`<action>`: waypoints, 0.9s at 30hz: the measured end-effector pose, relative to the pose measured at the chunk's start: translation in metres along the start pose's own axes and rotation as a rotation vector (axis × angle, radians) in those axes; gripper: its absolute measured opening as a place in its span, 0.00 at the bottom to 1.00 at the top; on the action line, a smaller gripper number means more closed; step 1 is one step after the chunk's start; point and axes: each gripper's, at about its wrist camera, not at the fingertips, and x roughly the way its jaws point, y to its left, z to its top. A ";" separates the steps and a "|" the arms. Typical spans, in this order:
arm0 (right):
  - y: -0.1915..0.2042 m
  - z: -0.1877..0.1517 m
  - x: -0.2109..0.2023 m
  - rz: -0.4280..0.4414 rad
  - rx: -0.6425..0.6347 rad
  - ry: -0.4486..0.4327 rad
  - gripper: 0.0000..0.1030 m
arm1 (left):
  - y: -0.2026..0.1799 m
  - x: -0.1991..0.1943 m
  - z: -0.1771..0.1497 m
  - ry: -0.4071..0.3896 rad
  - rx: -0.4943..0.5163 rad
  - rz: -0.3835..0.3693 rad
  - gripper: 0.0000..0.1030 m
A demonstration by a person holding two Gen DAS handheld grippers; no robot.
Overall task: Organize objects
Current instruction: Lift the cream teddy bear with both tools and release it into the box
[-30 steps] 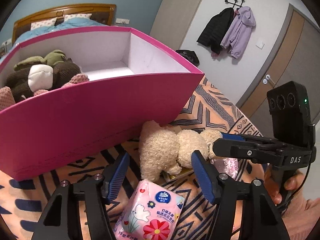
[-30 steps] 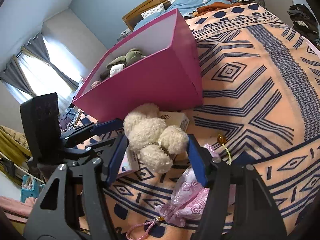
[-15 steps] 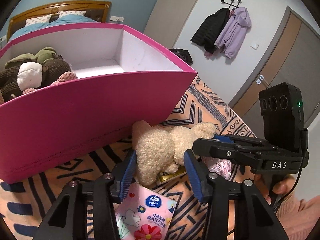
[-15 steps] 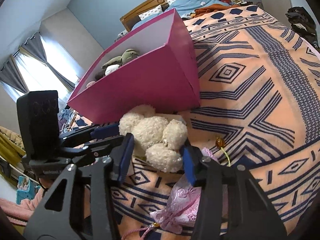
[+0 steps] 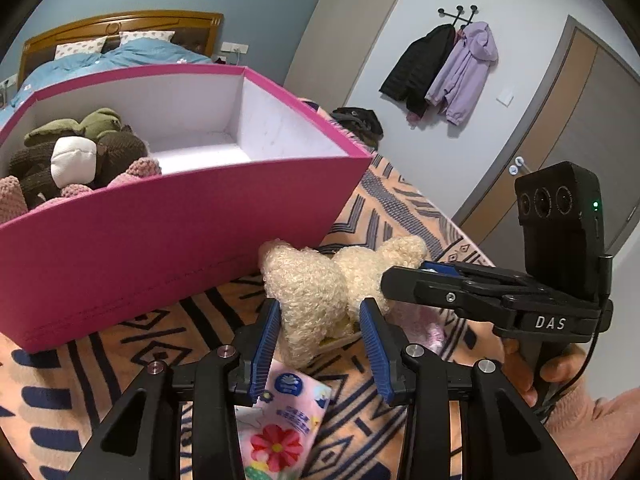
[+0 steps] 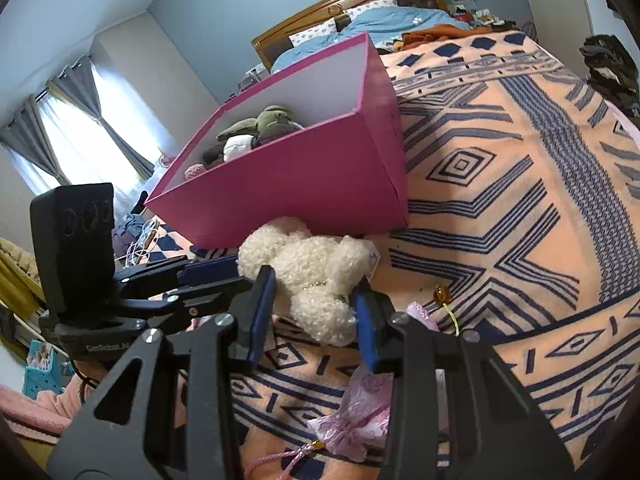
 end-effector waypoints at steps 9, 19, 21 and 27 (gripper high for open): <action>0.022 0.013 -0.022 0.025 -0.071 -0.052 0.39 | -0.015 -0.032 0.011 -0.067 0.036 -0.004 0.40; 0.052 0.042 -0.041 0.061 -0.168 -0.118 0.39 | -0.018 -0.059 0.037 -0.147 0.057 0.021 0.40; 0.055 0.048 -0.041 0.060 -0.182 -0.126 0.39 | -0.017 -0.061 0.042 -0.156 0.061 0.029 0.40; 0.057 0.068 -0.036 0.065 -0.198 -0.139 0.39 | -0.011 -0.061 0.059 -0.175 0.075 0.063 0.40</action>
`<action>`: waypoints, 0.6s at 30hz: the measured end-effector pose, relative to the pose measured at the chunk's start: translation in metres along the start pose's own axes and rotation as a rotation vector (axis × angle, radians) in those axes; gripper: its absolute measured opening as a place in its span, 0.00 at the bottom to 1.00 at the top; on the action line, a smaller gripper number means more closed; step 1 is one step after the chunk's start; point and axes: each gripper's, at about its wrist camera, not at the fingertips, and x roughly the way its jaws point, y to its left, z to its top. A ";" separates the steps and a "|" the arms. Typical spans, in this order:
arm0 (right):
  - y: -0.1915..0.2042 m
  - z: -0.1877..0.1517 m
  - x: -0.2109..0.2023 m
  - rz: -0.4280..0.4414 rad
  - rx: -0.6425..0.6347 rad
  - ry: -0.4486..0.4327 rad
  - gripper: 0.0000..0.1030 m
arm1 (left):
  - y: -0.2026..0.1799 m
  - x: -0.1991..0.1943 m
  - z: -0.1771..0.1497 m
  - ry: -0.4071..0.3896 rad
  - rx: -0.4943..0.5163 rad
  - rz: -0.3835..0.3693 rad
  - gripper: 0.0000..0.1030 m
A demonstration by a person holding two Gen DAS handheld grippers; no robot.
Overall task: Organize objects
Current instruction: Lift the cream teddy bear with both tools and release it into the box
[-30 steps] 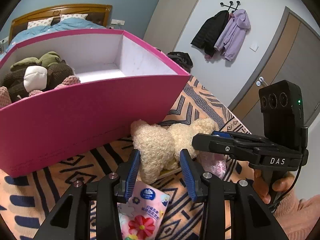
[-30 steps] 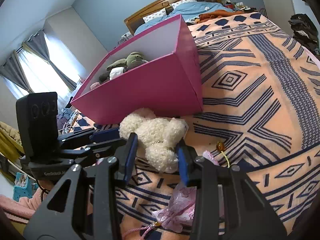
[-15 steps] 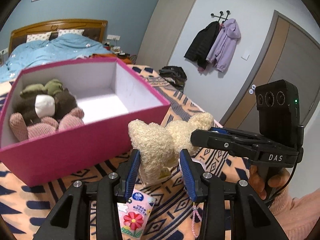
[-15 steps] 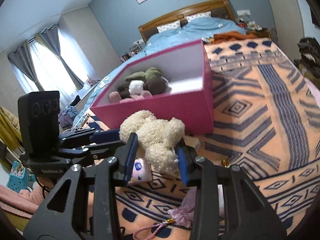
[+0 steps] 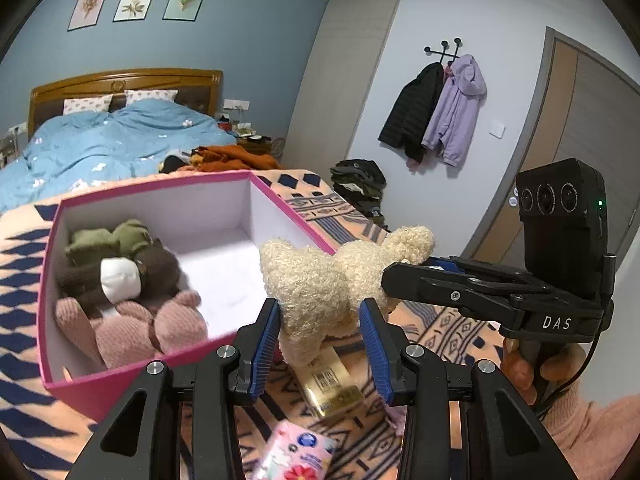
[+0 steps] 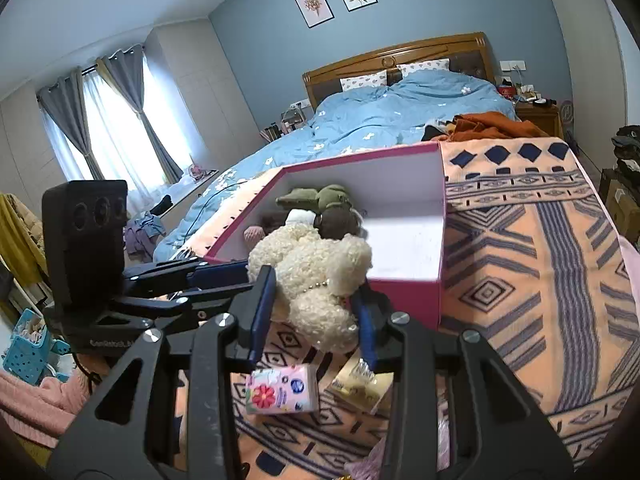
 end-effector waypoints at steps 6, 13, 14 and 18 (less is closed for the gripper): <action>-0.005 0.015 0.013 0.000 -0.008 0.005 0.39 | 0.009 0.010 0.011 -0.003 0.006 0.036 0.40; -0.014 0.028 0.034 -0.019 -0.013 0.033 0.39 | 0.022 0.026 0.018 0.018 -0.007 0.064 0.40; -0.015 0.029 0.036 -0.020 -0.011 0.037 0.39 | 0.023 0.028 0.019 0.023 -0.008 0.066 0.40; -0.025 0.032 0.047 -0.024 0.004 0.055 0.39 | 0.032 0.039 0.022 0.046 -0.024 0.068 0.40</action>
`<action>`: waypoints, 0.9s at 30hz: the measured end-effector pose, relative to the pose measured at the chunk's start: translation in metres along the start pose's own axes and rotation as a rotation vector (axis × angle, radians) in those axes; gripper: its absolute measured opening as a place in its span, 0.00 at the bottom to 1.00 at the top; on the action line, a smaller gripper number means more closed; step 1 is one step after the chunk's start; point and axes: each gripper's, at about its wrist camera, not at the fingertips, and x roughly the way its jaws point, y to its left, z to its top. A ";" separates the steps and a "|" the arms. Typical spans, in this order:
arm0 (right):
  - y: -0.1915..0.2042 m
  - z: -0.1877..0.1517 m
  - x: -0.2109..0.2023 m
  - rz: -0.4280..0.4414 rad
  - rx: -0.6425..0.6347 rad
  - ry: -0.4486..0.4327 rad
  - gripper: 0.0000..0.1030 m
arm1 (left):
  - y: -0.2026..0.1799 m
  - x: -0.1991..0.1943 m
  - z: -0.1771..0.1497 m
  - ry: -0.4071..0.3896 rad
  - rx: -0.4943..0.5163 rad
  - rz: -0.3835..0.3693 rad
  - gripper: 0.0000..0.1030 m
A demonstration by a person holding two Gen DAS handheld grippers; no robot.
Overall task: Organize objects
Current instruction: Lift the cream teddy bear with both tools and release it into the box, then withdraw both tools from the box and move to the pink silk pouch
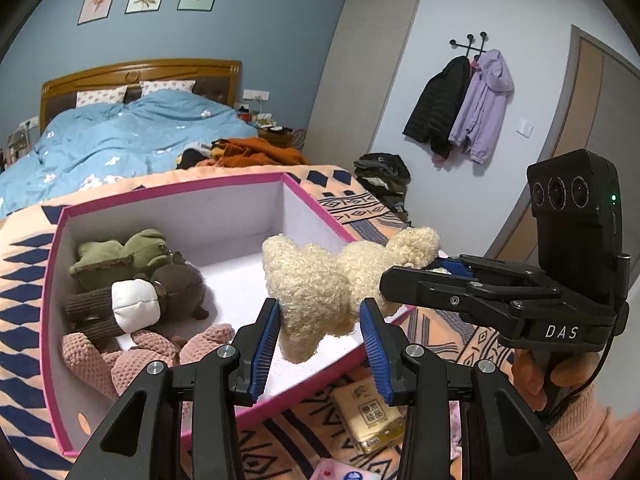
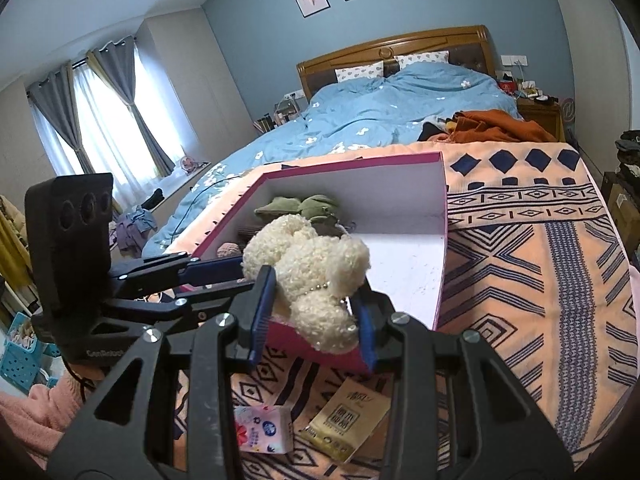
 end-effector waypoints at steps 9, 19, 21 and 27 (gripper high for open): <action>-0.016 0.006 0.028 -0.028 0.017 0.060 0.40 | 0.012 0.025 0.003 0.053 -0.014 0.031 0.40; -0.024 0.005 0.051 -0.071 0.023 0.122 0.42 | 0.021 0.045 0.003 0.096 -0.034 0.066 0.40; -0.026 0.005 0.055 -0.082 0.022 0.130 0.42 | 0.022 0.047 0.003 0.096 -0.036 0.078 0.40; -0.028 0.004 0.062 -0.100 0.016 0.141 0.43 | 0.021 0.046 0.002 0.082 -0.024 0.119 0.40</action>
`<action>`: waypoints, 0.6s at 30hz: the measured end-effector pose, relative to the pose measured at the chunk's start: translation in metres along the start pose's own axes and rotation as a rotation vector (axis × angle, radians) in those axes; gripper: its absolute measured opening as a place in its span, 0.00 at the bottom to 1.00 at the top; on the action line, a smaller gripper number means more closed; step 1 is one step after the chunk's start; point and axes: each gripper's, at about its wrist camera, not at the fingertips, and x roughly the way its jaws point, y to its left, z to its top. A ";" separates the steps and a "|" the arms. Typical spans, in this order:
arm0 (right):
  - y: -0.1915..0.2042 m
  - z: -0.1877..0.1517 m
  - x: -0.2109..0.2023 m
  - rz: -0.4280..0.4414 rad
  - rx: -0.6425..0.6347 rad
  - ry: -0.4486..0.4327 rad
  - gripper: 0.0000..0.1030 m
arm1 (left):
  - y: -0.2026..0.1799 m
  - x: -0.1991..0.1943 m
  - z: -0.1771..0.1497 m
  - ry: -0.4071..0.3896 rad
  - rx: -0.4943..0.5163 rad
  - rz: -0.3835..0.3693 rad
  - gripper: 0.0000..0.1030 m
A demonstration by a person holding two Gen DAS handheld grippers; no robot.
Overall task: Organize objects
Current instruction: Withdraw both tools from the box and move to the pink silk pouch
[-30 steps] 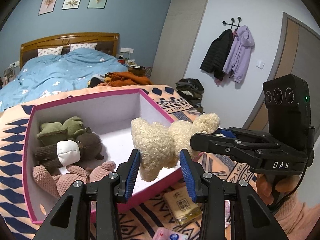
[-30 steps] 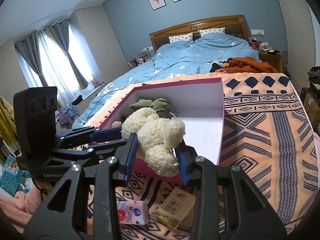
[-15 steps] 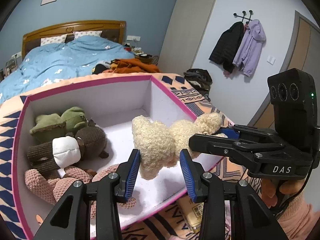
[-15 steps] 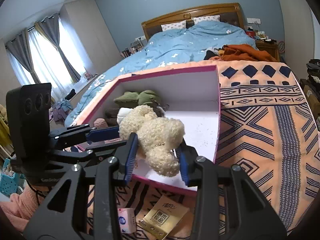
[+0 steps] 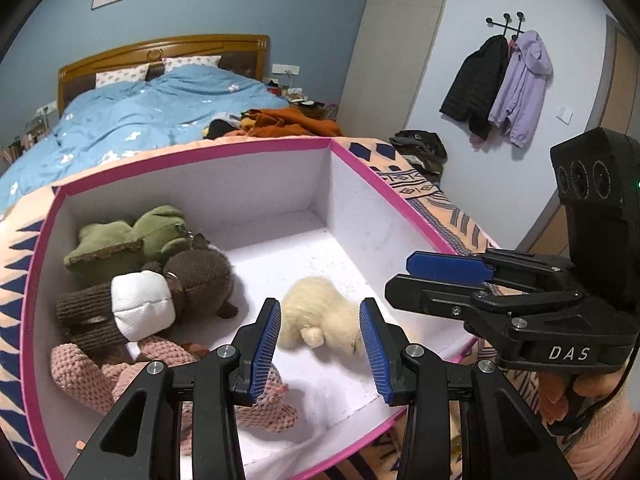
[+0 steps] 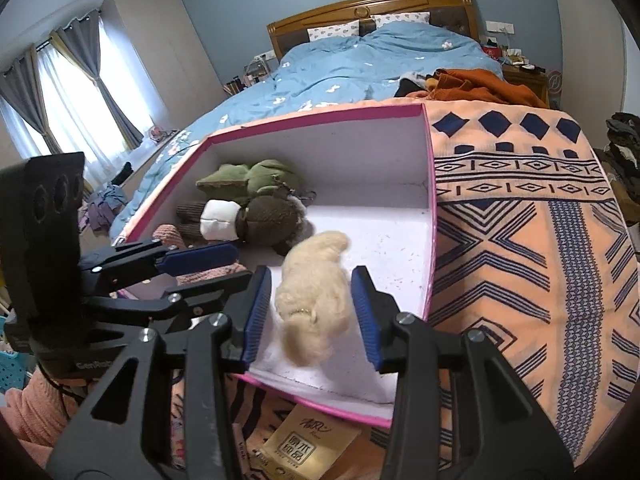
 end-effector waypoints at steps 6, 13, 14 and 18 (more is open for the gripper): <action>0.000 -0.001 -0.008 -0.001 0.001 -0.027 0.43 | -0.002 -0.014 -0.003 -0.042 0.007 0.000 0.45; 0.007 -0.009 -0.034 0.036 -0.007 -0.078 0.44 | -0.013 -0.045 -0.013 -0.127 0.037 -0.024 0.58; 0.008 -0.010 -0.038 0.041 -0.010 -0.085 0.44 | -0.016 -0.050 -0.014 -0.138 0.045 -0.025 0.59; 0.014 -0.017 -0.061 0.064 -0.022 -0.124 0.51 | -0.030 -0.066 -0.022 -0.168 0.085 -0.047 0.60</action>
